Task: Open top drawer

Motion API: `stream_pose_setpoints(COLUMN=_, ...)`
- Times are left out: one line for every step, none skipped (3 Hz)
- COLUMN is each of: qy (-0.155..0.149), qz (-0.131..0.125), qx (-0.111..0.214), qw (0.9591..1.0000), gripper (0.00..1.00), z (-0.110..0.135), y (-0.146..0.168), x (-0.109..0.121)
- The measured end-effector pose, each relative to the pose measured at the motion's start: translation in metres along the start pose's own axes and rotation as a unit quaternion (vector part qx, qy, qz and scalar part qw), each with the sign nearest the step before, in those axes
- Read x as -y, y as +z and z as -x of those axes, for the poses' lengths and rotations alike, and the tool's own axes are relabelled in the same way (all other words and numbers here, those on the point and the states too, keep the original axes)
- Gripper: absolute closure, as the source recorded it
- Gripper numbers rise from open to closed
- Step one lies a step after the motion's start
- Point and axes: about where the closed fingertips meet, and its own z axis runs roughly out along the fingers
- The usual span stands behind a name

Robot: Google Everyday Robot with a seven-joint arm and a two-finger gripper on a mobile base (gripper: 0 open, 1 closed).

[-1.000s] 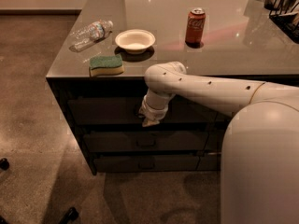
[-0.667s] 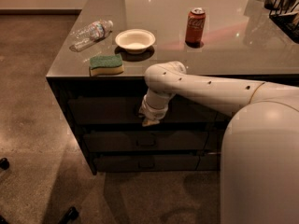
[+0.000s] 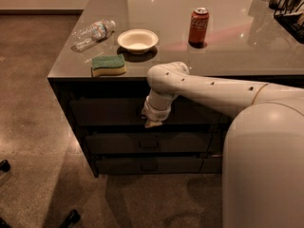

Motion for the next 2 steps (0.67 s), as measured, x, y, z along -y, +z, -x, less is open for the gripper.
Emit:
stream_pose_setpoints(qy=0.000, qz=0.000, qx=0.000, qw=1.0000, gripper=0.35, z=-0.0008, y=0.0000, x=0.0021)
stream_pose_setpoints(qy=0.000, qz=0.000, qx=0.000, qw=1.0000, gripper=0.04, z=-0.0014, y=0.0000, x=0.0034)
